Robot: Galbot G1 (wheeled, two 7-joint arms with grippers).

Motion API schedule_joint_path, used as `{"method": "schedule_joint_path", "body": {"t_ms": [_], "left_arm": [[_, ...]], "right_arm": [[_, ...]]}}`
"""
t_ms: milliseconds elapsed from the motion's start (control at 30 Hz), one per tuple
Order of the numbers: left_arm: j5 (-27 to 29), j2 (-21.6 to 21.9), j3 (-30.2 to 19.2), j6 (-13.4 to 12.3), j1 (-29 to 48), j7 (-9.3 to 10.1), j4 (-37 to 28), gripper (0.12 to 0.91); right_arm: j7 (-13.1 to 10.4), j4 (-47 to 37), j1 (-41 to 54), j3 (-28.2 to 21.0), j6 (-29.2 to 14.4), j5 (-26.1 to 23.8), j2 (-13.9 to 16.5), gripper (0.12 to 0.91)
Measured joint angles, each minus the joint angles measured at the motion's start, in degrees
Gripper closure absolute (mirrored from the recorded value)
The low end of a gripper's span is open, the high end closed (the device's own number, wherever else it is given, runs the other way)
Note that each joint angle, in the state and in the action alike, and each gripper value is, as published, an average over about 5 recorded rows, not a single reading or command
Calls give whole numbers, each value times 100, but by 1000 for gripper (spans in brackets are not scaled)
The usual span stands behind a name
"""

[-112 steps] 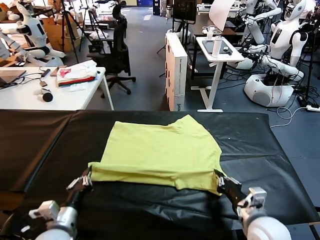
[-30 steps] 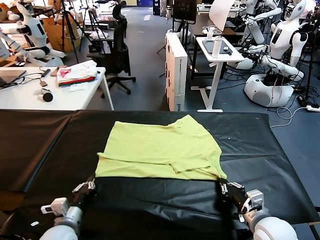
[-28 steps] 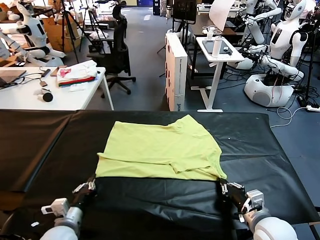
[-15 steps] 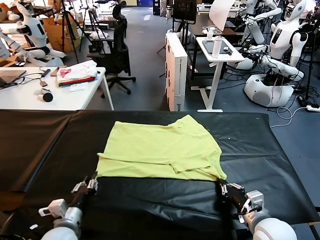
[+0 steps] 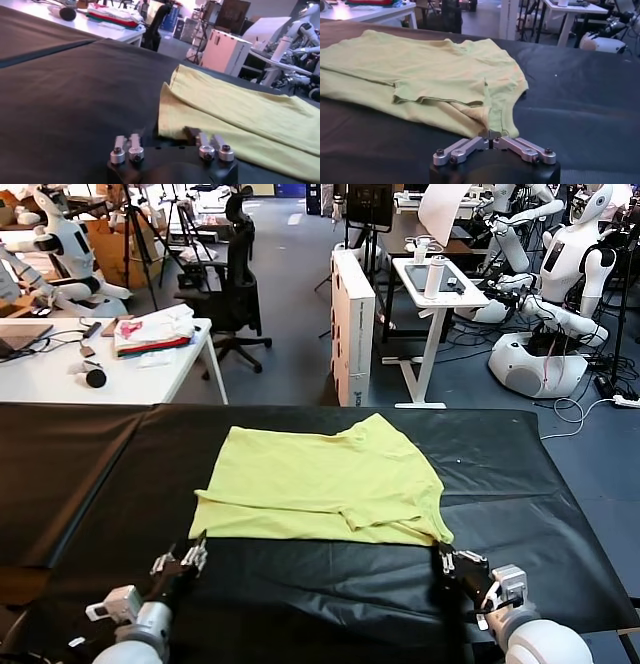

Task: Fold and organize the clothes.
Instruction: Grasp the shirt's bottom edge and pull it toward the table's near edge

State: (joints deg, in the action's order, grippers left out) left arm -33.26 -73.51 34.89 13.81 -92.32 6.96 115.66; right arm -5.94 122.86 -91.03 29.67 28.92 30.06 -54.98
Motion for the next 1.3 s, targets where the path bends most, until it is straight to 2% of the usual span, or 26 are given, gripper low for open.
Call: {"method": "schedule_joint_path", "body": {"t_ms": [100, 333, 600, 833, 900, 1000, 1100, 1233, 1300], "left_arm": [[106, 26, 10, -24, -85, -20, 79, 884], [191, 234, 175, -84, -572, 21, 396, 884], [412, 349, 381, -107, -1447, 54, 869, 884], [417, 326, 490, -203, -1876, 67, 1007, 884], [445, 312, 499, -197, -1924, 97, 1023, 884], [591, 292, 531, -127, -1994, 167, 1067, 864], [762, 261, 587, -31, -2077, 239, 1134, 761], [814, 232, 707, 124, -2194, 286, 1260, 519], [817, 248, 787, 204, -2220, 277, 1301, 386]], "right_arm": [[-69, 117, -90, 58, 111, 129, 81, 887], [-119, 517, -465, 308, 384, 328, 310, 887], [-142, 858, -824, 581, 901, 472, 435, 887], [-99, 891, -890, 595, 1022, 500, 442, 884], [-39, 924, -908, 621, 1052, 524, 455, 853], [61, 1008, -971, 696, 1136, 602, 492, 714], [81, 1115, -1046, 783, 1240, 736, 521, 543], [63, 1266, -1069, 901, 1315, 964, 561, 300], [36, 1327, -1022, 955, 1324, 1115, 584, 207]]}}
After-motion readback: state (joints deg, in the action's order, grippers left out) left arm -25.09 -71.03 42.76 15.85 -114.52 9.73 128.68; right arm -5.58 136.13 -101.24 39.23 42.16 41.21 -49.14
